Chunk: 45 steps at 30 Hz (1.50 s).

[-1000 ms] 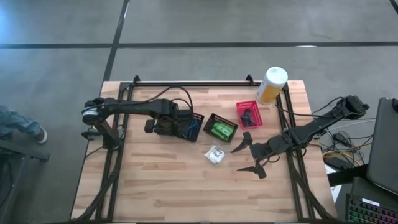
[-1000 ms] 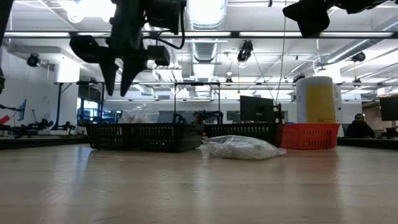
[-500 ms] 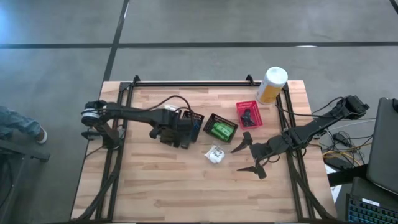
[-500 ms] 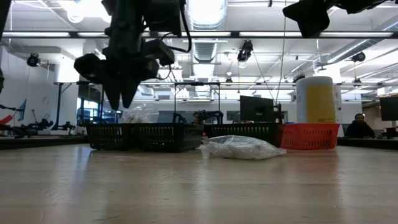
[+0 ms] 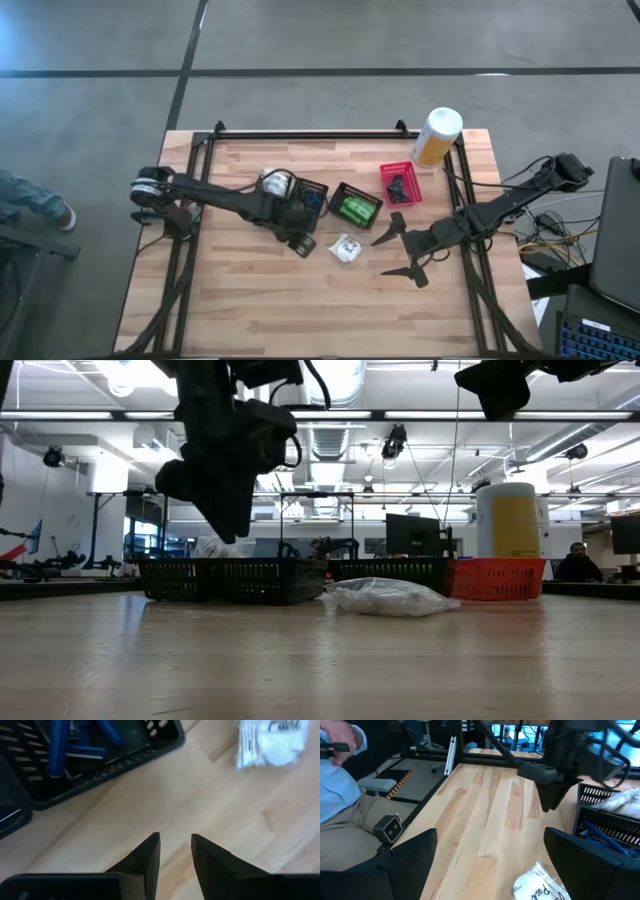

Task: Pick & Place Travel size toiletries
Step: Put the vanity pack into the left black bin

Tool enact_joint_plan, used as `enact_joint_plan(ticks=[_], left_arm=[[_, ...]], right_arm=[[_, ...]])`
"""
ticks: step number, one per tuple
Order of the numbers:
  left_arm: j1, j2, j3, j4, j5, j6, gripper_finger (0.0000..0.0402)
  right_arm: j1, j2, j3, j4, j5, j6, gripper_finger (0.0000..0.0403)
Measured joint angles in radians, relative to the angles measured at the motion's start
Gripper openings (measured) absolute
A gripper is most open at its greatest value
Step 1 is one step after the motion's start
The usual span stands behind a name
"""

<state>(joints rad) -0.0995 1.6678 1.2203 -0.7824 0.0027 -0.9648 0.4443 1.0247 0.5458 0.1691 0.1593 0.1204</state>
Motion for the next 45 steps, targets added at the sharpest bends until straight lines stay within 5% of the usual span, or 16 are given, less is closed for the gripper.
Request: enact_joint_plan(ticks=[8,14,19,28,35,41,45], left_arm=[[-0.058,0.001,0.000,0.092,-0.054,0.014,0.0115],[-0.094,0.001,-0.001,0.152,-0.061,0.210,0.0115],[-0.143,0.002,-0.090,0.227,-0.170,0.325,0.0115],[-0.181,0.002,-0.378,0.743,-0.196,0.318,0.0115],[-0.182,0.004,-0.594,1.274,-0.206,0.517,0.0115],[-0.182,0.004,-0.621,1.361,-0.336,0.431,0.0115],[-0.181,0.017,-0.580,1.350,-0.321,0.432,0.0115]], right_arm=[[0.000,0.000,0.000,0.000,0.000,0.000,0.0364],[0.000,0.000,0.000,0.000,0.000,0.000,0.0364],[0.000,0.000,0.000,0.000,0.000,0.000,0.0364],[0.000,0.000,0.000,0.000,0.000,0.000,0.0364],[0.000,0.000,0.000,-0.001,0.000,0.000,0.0364],[0.000,0.000,0.000,0.000,0.000,0.000,0.0364],[0.000,0.000,0.000,-0.001,0.000,0.000,0.0364]])
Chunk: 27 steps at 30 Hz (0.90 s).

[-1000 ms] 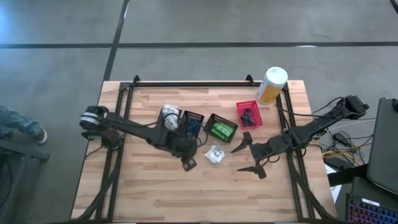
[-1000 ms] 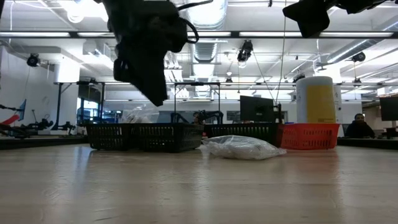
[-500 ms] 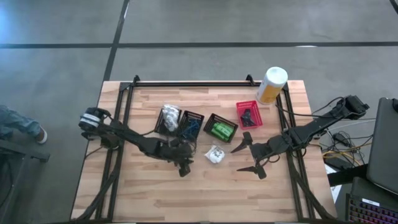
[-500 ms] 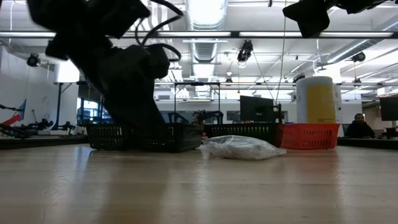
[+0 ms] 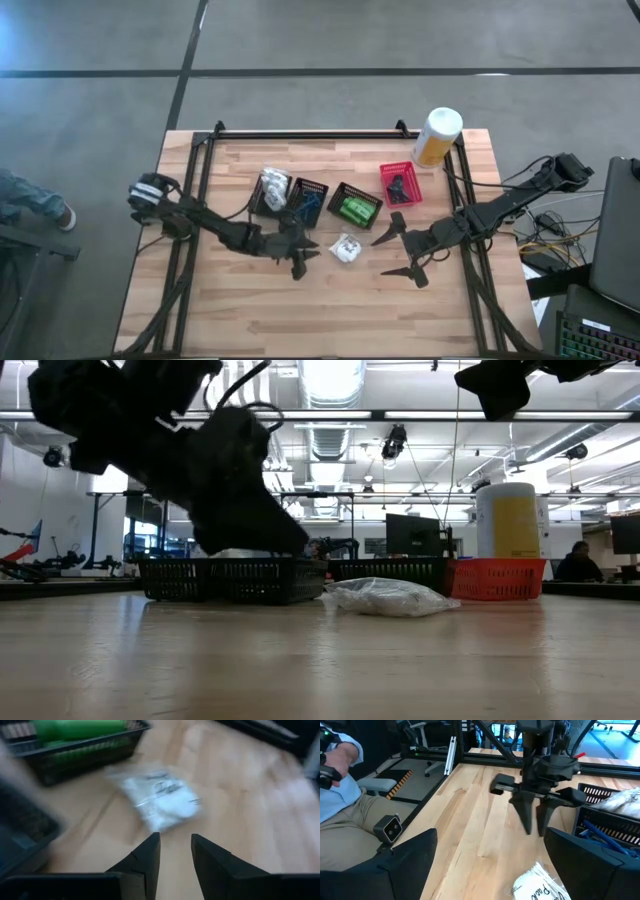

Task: Pick & Place Travel size toiletries
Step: Put the vanity pack into the left black bin

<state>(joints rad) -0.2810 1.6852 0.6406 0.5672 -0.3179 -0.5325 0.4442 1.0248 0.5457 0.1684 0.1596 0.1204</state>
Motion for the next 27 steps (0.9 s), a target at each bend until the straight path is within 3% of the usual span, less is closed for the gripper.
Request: enact_joint_plan(ticks=[4,13,19,27], left_arm=[[0.001,0.043,0.084,-0.063,0.030,0.014,0.0115],[0.019,0.154,0.255,-0.211,-0.018,0.057,0.0115],[0.034,0.166,0.288,-0.225,-0.102,0.027,0.0115],[0.033,0.166,0.324,-0.227,-0.067,-0.004,0.0115]], right_arm=[[0.000,0.000,0.000,0.000,0.000,0.000,0.0364],[0.000,0.000,0.000,-0.001,0.000,0.000,0.0364],[0.000,0.000,0.000,-0.002,0.000,0.000,0.0364],[0.000,0.000,0.000,-0.008,0.000,0.000,0.0364]])
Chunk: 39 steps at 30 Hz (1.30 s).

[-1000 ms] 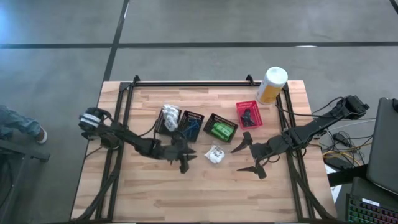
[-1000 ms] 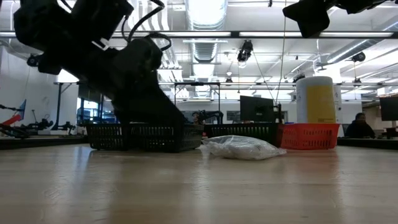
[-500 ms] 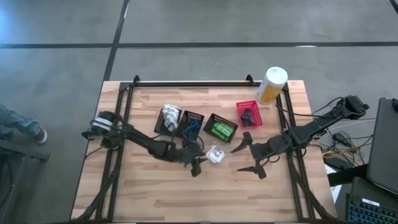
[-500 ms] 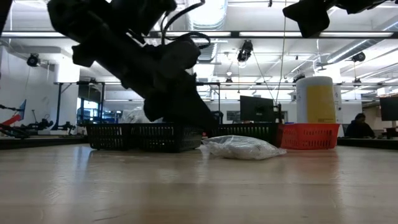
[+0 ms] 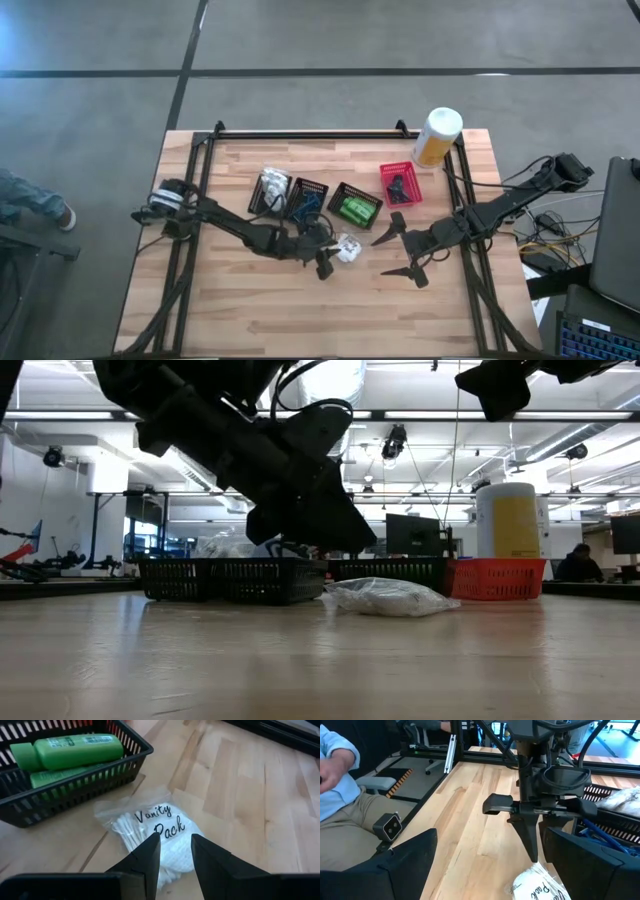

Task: Pick & Place Travel size toiletries
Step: Put the vanity pack into the left black bin

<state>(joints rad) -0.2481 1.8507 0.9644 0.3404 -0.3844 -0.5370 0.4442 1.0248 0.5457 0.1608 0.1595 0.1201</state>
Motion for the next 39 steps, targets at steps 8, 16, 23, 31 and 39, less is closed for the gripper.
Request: enact_joint_plan(ticks=[8,16,23,31,39], left_arm=[[0.007,-0.002,-0.003,-0.048,0.002,0.009,0.0115],[0.007,-0.002,-0.002,-0.075,0.000,0.003,0.0115],[0.018,-0.003,0.001,-0.089,-0.103,-0.047,0.0115],[0.063,-0.002,0.006,-0.114,-0.080,-0.231,0.0115],[0.060,-0.002,0.020,-0.137,-0.015,-0.316,0.0115]], right_arm=[[0.000,0.000,0.000,0.000,0.000,0.000,0.0364],[0.000,0.000,0.000,0.000,0.000,0.000,0.0364],[0.000,0.000,0.000,0.000,0.000,0.000,0.0364],[0.000,0.000,0.000,0.000,0.000,0.000,0.0364],[0.000,0.000,0.000,0.000,0.000,0.000,0.0364]])
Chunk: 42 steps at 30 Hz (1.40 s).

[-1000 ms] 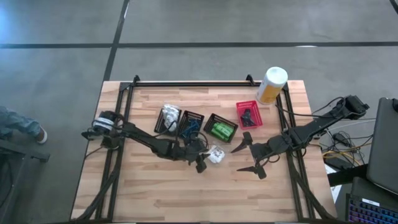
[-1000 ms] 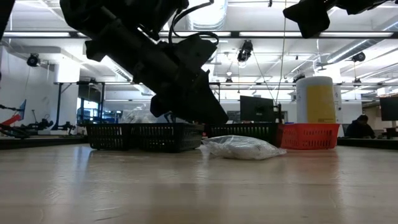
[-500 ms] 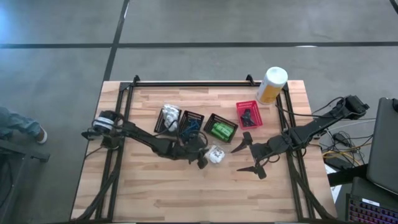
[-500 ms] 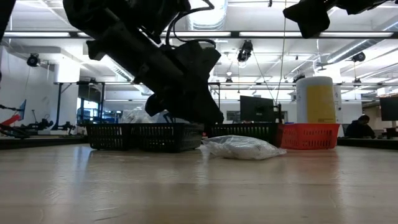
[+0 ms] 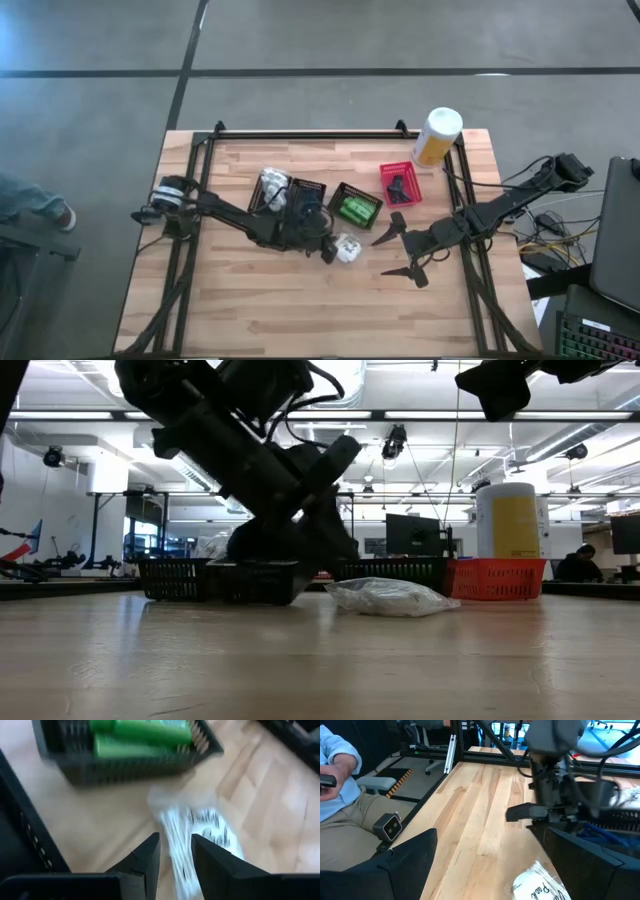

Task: Pick & Place Travel size toiletries
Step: Put the vanity pack into the left black bin

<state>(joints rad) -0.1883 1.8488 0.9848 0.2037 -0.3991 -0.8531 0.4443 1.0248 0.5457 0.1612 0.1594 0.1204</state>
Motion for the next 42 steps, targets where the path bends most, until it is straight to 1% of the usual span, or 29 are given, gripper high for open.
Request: enact_joint_plan(ticks=[2,4,8,12,16,23,25,27,30,32,36,39,42], left_arm=[[-0.010,0.000,-0.003,-0.044,0.011,-0.054,0.0115],[-0.014,0.002,-0.005,-0.075,-0.004,-0.102,0.0115],[-0.011,0.001,-0.004,-0.090,-0.049,-0.115,0.0115],[-0.013,-0.001,0.018,-0.127,-0.047,-0.117,0.0115],[-0.014,-0.002,0.064,-0.204,-0.050,-0.114,0.0115],[-0.038,-0.002,0.170,-0.333,-0.107,-0.039,0.0115],[-0.050,-0.002,0.197,-0.357,-0.130,-0.049,0.0115],[-0.061,0.005,0.232,-0.400,-0.175,-0.076,0.0115],[-0.071,0.048,0.317,-0.522,-0.242,-0.158,0.0120],[-0.071,0.101,0.398,-0.602,-0.242,-0.216,0.0124],[-0.051,0.227,0.613,-0.827,-0.166,-0.205,0.0129],[-0.027,0.312,0.784,-1.030,-0.129,-0.183,0.0129],[-0.011,0.368,0.906,-1.191,-0.101,-0.191,0.0129]], right_arm=[[0.000,0.000,0.000,0.000,0.000,0.000,0.0364],[0.000,0.000,0.000,0.000,0.000,0.000,0.0364],[0.000,0.000,0.000,0.000,0.000,0.000,0.0364],[0.000,0.000,0.000,0.000,0.000,0.000,0.0364],[0.000,0.000,0.000,0.000,0.000,0.000,0.0364],[0.000,0.000,0.000,0.000,0.000,0.000,0.0364],[0.000,0.000,0.000,0.000,0.000,0.000,0.0364],[0.000,0.000,0.000,0.000,0.000,0.000,0.0364],[0.000,0.000,0.000,0.000,0.000,0.000,0.0364],[0.000,0.000,0.000,0.000,0.000,0.000,0.0364],[0.000,0.000,0.000,0.000,0.000,0.000,0.0364],[0.000,0.000,0.000,0.000,0.000,0.000,0.0364],[0.000,0.000,0.000,0.000,0.000,0.000,0.0364]])
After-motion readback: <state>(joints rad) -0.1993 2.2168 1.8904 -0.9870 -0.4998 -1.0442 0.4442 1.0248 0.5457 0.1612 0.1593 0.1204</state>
